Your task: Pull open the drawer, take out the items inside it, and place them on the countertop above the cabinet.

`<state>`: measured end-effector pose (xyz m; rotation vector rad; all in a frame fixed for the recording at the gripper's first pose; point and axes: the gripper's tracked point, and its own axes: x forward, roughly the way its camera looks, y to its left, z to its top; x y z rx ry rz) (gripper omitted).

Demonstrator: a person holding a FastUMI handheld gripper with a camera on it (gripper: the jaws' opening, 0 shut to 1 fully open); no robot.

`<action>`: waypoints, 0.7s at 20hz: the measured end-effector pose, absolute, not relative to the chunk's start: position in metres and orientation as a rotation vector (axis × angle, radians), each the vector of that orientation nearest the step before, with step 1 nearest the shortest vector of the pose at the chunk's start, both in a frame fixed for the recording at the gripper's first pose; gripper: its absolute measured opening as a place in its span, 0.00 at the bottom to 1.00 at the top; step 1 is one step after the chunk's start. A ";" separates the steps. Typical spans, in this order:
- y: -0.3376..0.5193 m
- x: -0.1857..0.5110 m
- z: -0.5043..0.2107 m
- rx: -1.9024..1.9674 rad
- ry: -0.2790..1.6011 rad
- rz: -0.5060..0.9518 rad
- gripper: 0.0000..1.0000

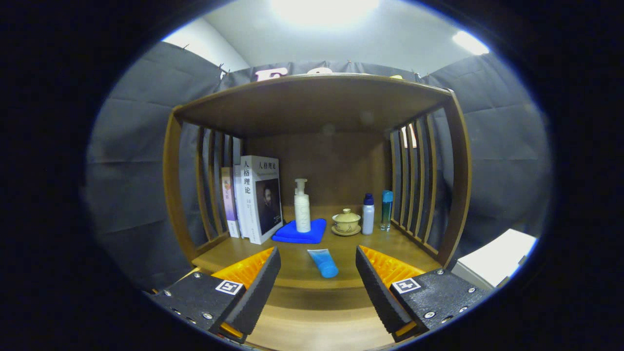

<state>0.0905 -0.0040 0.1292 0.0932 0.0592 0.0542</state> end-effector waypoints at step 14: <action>0.015 -0.032 0.054 0.077 0.060 0.079 0.95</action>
